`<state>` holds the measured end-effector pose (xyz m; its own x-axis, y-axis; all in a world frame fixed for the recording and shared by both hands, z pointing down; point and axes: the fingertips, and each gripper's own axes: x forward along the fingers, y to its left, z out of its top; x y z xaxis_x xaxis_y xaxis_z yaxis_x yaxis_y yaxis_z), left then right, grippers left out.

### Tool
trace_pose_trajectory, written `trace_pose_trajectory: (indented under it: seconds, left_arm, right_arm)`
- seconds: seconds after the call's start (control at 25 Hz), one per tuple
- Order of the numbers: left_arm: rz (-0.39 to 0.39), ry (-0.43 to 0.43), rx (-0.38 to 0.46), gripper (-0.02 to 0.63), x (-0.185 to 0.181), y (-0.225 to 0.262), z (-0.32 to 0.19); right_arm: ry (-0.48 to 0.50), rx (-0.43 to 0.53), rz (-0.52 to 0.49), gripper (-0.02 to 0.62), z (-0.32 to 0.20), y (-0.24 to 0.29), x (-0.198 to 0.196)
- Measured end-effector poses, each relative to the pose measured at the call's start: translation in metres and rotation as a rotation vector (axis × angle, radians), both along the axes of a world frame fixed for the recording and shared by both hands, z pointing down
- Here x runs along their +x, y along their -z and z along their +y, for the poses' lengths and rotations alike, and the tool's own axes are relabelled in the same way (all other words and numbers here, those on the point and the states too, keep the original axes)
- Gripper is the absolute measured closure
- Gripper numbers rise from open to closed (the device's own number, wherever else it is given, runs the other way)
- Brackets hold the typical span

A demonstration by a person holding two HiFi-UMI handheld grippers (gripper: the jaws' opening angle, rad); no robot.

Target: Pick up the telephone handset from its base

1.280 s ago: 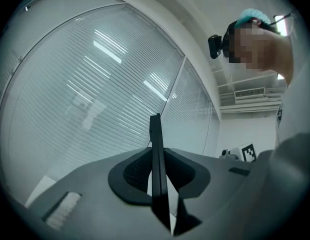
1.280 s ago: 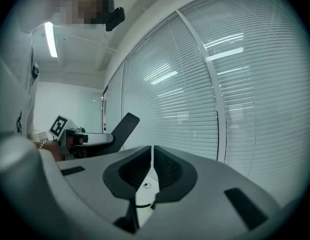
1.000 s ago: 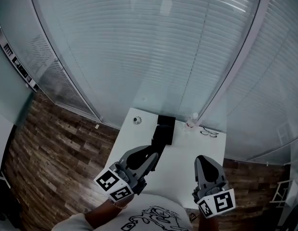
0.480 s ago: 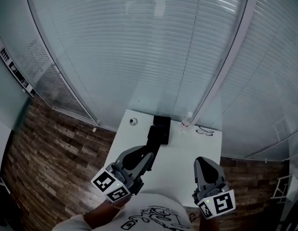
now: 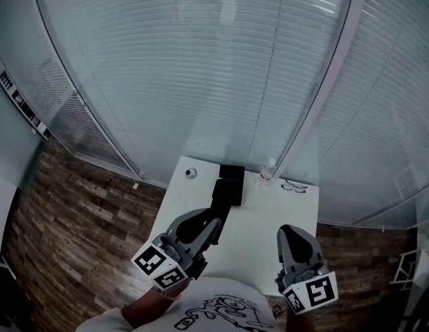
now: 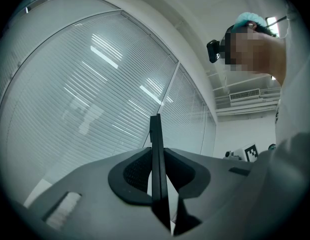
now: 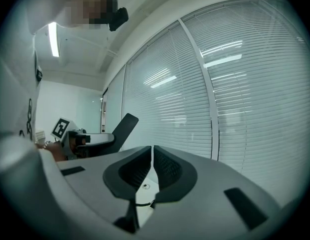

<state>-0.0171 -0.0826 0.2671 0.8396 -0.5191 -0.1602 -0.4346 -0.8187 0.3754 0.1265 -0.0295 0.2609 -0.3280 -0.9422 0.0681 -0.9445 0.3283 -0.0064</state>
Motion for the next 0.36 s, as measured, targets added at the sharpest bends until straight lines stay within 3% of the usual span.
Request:
trace_pose_trajectory:
  seconds: [0.36]
  left_arm:
    - [0.002,0.008,0.005,0.537,0.0022,0.0004,0.0029]
  right_arm:
    - [-0.001,0.008,-0.005,0.580,0.0011,0.0005,0.0065]
